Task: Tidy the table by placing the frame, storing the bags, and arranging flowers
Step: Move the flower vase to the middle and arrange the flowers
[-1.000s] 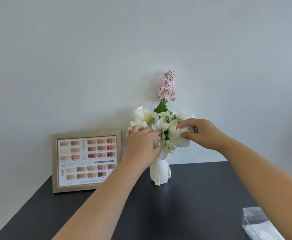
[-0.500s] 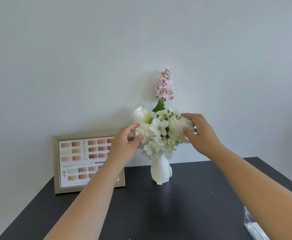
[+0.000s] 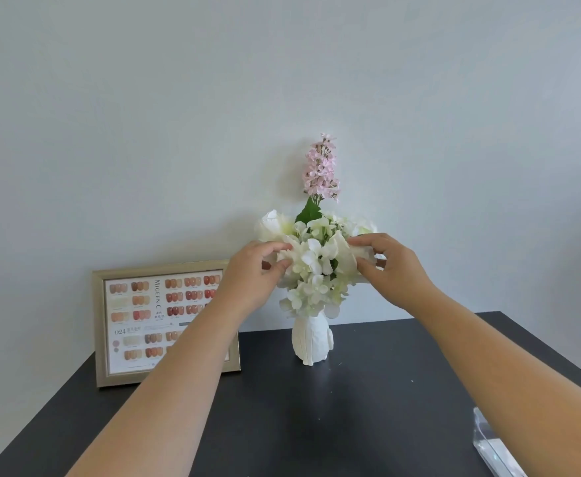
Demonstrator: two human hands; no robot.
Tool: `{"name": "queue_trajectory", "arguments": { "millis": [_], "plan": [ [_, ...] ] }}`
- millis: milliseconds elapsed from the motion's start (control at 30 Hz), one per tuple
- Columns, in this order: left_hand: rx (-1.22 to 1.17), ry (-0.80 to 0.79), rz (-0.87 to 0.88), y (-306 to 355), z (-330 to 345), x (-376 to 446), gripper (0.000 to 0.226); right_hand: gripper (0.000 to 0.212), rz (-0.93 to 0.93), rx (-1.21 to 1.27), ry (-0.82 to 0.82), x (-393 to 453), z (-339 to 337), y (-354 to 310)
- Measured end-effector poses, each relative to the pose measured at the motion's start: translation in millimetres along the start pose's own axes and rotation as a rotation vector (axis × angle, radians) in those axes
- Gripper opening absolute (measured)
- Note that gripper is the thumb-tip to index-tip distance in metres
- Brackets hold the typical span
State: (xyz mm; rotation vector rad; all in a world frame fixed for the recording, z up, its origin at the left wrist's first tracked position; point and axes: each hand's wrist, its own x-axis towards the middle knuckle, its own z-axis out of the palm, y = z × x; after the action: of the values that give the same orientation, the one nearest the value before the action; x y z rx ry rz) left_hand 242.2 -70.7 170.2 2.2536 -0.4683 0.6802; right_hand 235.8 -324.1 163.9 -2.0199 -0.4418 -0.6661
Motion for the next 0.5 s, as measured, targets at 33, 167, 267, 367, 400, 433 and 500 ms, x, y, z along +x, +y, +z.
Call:
{"name": "queue_trajectory", "arguments": {
  "millis": [33,167,267,367,400,433,500],
  "plan": [
    [0.004,-0.006,0.000,-4,-4,2,0.026,0.032,0.002,0.020,0.005,1,-3,-1],
    [-0.281,0.071,-0.145,-18,-21,12,0.035,0.028,0.144,0.177,0.117,13,-18,-3],
    [-0.318,0.085,-0.215,-20,-19,30,0.045,0.035,0.286,0.252,0.136,34,-19,0],
    [-0.281,0.011,-0.193,-15,-11,51,0.053,0.045,0.453,0.310,0.060,49,-8,1],
    [-0.274,-0.023,-0.176,-13,-8,55,0.054,0.044,0.490,0.321,0.023,51,-4,1],
    [-0.267,-0.059,-0.164,-11,-4,58,0.056,0.040,0.506,0.324,-0.017,53,1,0],
    [-0.285,-0.103,-0.160,-9,3,59,0.059,0.029,0.486,0.305,-0.067,55,8,-3]
  ]
}}
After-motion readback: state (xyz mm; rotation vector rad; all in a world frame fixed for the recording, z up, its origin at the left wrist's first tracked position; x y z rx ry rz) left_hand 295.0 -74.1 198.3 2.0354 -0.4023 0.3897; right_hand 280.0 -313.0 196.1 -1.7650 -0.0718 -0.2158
